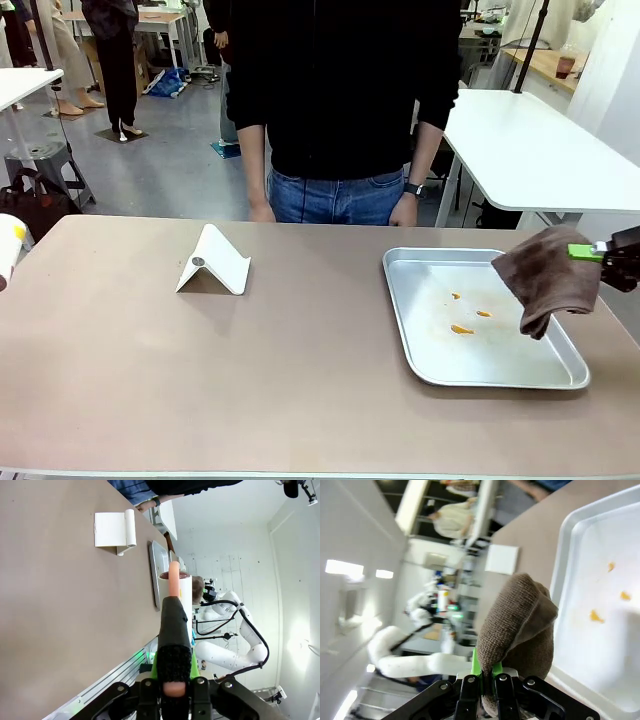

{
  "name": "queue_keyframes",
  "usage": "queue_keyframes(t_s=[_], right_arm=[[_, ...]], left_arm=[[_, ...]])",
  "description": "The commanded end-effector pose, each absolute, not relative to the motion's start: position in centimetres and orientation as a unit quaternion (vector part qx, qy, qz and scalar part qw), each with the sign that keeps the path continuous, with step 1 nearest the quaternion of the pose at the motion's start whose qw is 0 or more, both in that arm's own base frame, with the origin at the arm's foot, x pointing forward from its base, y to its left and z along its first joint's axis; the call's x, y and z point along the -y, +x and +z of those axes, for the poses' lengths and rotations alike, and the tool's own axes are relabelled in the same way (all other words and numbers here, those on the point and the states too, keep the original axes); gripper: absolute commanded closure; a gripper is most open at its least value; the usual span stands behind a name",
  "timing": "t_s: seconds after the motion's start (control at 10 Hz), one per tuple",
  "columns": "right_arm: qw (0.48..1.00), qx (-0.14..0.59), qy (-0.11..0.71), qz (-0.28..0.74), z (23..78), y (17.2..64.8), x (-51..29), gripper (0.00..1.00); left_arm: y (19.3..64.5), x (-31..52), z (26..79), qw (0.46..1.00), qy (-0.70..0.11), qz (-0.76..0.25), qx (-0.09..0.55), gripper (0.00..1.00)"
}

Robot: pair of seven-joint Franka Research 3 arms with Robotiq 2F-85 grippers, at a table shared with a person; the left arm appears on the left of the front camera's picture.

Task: Clean the surface of the table.
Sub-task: Clean the area not pointed to by the person.

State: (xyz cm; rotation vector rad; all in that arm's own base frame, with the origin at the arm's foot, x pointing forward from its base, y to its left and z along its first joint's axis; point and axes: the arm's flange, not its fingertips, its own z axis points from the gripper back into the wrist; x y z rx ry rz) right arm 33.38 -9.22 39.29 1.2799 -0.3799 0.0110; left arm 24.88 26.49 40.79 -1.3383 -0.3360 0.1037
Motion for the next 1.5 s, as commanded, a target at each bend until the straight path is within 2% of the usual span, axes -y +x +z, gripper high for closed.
queue_keyframes(t_s=[0.0,0.6,0.9,1.0,1.4], right_arm=[[0.854,0.21,0.476,0.006,40.9,34.8,8.0,0.92],[0.938,0.204,0.277,0.046,41.2,39.0,6.4,0.92],[0.944,0.184,0.274,0.03,39.7,40.2,6.2,0.92],[0.943,0.2,0.264,0.018,39.3,40.7,6.2,1.0],[0.954,0.199,0.223,0.03,37.2,42.7,4.4,1.0]], left_arm=[[24.9,-26.3,41.3,0.767,-0.619,0.056,0.158,0.78],[24.9,-26.3,41.3,0.767,-0.619,0.056,0.158,0.78],[24.9,-26.3,41.3,0.767,-0.619,0.056,0.158,0.78],[24.9,-26.3,41.3,0.767,-0.619,0.056,0.158,0.78],[24.9,-26.3,41.3,0.767,-0.619,0.056,0.158,0.78]])
